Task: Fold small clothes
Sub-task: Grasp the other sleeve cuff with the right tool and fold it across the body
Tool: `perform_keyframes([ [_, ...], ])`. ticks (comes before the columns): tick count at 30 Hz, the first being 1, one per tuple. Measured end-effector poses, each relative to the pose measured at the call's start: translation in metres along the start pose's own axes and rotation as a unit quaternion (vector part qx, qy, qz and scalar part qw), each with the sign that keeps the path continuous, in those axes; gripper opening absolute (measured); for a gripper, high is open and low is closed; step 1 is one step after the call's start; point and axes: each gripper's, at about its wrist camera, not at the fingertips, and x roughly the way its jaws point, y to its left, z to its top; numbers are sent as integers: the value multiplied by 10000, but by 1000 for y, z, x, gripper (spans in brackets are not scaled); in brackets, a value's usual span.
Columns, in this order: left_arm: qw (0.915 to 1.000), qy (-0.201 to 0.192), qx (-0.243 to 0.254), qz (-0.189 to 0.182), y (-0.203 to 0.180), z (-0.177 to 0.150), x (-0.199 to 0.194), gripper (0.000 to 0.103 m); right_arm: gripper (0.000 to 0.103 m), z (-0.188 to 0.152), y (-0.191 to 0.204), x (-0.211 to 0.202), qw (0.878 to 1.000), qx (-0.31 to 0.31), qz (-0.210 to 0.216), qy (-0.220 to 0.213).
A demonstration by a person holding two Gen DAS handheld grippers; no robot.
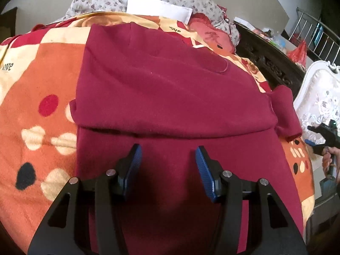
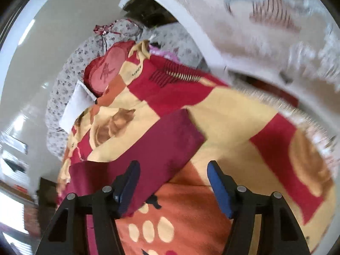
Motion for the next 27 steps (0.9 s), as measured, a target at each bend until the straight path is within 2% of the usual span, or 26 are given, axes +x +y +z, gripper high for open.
perform_keyframes([
  [2, 10000, 0, -11, -14, 0, -2, 1, 52, 63, -1, -2, 11, 9998, 119, 137, 61],
  [6, 10000, 4, 12, 14, 1, -2, 0, 53, 63, 3, 2, 28, 9998, 157, 64, -43],
  [9, 10000, 1, 4, 2, 1, -1, -1, 52, 56, 6, -1, 35, 9994, 326, -41, -137],
  [11, 10000, -6, -18, -26, 1, -1, -2, 53, 25, 4, 4, 29, 9993, 248, -44, -279],
  [12, 10000, -7, -32, -42, 1, 0, -2, 53, 5, 3, 9, 25, 9993, 138, -82, -329],
  [15, 9999, -14, -69, -89, 1, 0, -4, 53, 5, -4, 44, 2, 9965, -447, 114, -696],
  [18, 9999, -19, -94, -126, 2, 0, -4, 53, 5, -23, 99, -23, 9871, -1125, 587, -972],
  [20, 9998, -26, -110, -155, 2, 0, -5, 53, 5, -44, 145, -34, 9756, -1613, 1103, -1002],
  [23, 9994, -41, -197, -276, 5, 0, -7, 53, 5, -89, 217, -32, 9515, -2212, 1995, -774],
  [26, 9984, -64, -336, -440, 10, -1, -11, 53, 5, -135, 273, -10, 9297, -2633, 2549, -385],
  [27, 9982, -76, -367, -469, 12, -1, -11, 53, 5, -147, 287, -1, 9253, -2746, 2601, -291],
])
